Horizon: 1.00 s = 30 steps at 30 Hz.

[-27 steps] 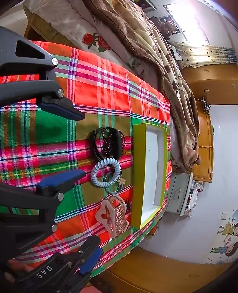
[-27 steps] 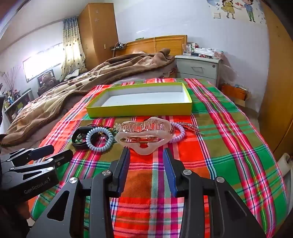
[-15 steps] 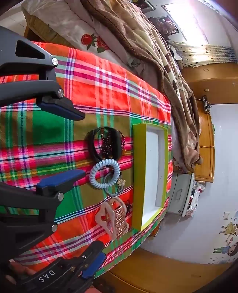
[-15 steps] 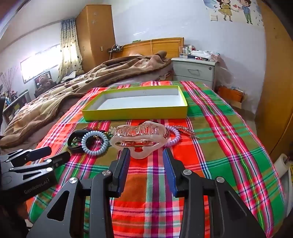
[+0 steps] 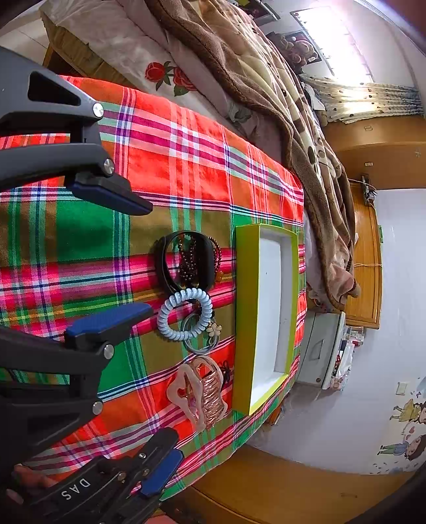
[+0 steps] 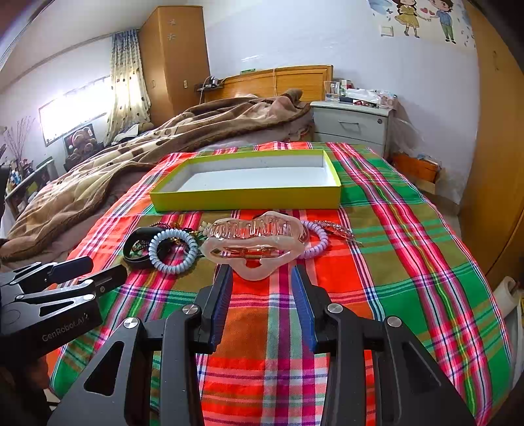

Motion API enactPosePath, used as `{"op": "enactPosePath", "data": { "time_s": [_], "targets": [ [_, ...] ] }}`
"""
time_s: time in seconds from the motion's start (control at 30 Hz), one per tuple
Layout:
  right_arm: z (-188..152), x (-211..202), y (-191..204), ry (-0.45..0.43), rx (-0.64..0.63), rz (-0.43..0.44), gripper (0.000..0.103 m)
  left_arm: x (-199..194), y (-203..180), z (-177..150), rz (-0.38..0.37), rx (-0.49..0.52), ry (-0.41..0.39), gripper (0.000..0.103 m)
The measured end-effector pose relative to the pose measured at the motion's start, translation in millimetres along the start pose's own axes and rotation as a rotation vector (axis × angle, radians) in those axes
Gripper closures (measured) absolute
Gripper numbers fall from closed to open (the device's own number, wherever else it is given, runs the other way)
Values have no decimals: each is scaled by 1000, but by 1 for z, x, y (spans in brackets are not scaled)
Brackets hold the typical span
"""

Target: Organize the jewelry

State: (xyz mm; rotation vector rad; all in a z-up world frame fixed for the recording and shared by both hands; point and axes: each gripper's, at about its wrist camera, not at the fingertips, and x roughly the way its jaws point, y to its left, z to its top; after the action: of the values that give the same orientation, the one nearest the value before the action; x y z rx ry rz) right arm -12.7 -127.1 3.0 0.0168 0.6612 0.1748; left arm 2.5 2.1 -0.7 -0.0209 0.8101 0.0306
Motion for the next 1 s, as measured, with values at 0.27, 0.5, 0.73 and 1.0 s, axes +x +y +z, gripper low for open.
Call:
{"op": "enactPosePath", "data": {
  "time_s": [0.27,0.5,0.73,1.0],
  "targets": [
    [0,-1,0,0,2,-1,65,0,1,1,-2,-10,-3,46],
    [0,-2,0,-1,4,0,65,1,3,0,-3,-17,2,46],
    [1,-2,0,-1,6,0,65,1,3,1,1,-18,0,46],
    [-1,-3,-1,0,6,5,65,1,4,1,3,-22,0,46]
  ]
}}
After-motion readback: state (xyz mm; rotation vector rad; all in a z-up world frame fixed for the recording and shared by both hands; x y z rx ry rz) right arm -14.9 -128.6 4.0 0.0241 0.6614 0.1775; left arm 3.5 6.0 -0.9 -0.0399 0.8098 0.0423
